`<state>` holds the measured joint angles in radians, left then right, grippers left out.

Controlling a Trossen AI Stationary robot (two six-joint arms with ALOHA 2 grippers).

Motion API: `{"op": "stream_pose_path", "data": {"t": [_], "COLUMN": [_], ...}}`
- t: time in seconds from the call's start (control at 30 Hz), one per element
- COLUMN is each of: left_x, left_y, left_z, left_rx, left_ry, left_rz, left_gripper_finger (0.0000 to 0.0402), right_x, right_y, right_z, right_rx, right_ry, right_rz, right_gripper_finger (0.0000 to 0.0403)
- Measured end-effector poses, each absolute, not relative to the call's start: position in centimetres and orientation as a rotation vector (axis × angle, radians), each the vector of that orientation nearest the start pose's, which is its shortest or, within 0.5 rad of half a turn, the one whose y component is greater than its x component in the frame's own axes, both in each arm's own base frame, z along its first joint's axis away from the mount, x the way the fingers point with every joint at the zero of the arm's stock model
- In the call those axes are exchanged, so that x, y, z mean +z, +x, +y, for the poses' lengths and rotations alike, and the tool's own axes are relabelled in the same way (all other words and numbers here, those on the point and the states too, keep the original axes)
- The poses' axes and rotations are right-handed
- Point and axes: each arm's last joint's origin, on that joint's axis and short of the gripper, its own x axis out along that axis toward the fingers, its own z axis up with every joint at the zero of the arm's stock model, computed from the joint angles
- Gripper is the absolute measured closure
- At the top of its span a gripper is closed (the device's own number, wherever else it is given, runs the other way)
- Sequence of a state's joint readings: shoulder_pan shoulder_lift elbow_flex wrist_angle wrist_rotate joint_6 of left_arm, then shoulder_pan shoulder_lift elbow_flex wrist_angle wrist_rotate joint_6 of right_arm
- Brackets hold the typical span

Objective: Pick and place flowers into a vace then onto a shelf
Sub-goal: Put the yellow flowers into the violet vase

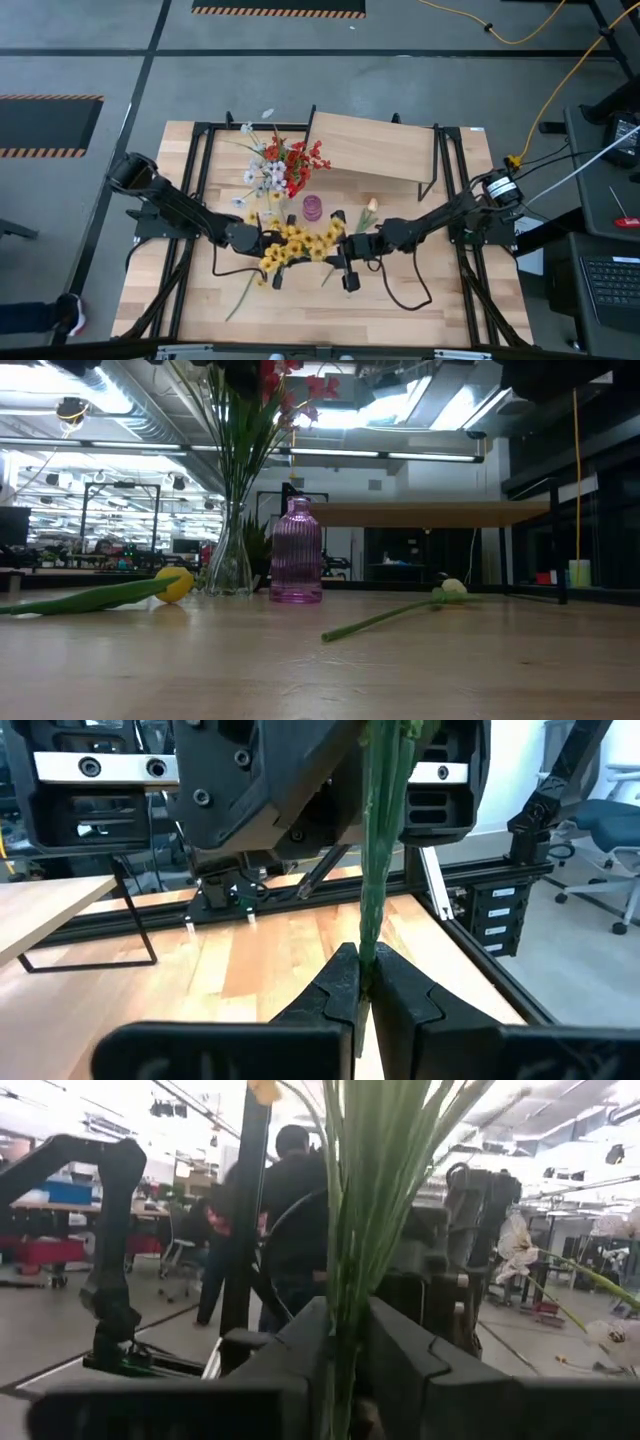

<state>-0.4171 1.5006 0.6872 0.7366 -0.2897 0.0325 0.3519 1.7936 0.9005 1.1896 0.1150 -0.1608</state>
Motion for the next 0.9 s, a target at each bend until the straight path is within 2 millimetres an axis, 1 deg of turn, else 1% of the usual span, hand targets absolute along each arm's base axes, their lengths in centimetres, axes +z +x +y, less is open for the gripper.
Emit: {"op": "stream_pose_path", "data": {"t": [0.1,0.2,0.33,0.73,0.9], "left_x": [22.6,22.4,22.1,21.3,21.8], "left_y": [28.3,28.2,28.1,27.9,27.4], "left_z": [-11.6,-11.6,-11.5,-11.4,-11.2], "left_rx": [-0.124,-0.121,-0.12,-0.09,-0.087], "left_ry": [0.059,0.058,0.039,0.008,-0.023], "left_rz": [0.076,0.111,0.139,0.24,0.25], "left_gripper_finger": [0.0393,0.0393,0.0393,0.0393,0.0393], "right_x": [23.4,23.1,22.8,22.7,22.5], "right_y": [35.0,35.0,35.1,35.1,35.2], "right_z": [12.5,12.4,12.4,12.4,12.4], "right_rx": [0.217,0.195,0.193,0.197,0.197], "right_ry": [-0.076,-0.049,-0.037,-0.003,0.006], "right_rz": [-0.266,-0.231,-0.198,-0.182,-0.158], "right_gripper_finger": [0.0304,0.0278,0.0255,0.025,0.0256]}}
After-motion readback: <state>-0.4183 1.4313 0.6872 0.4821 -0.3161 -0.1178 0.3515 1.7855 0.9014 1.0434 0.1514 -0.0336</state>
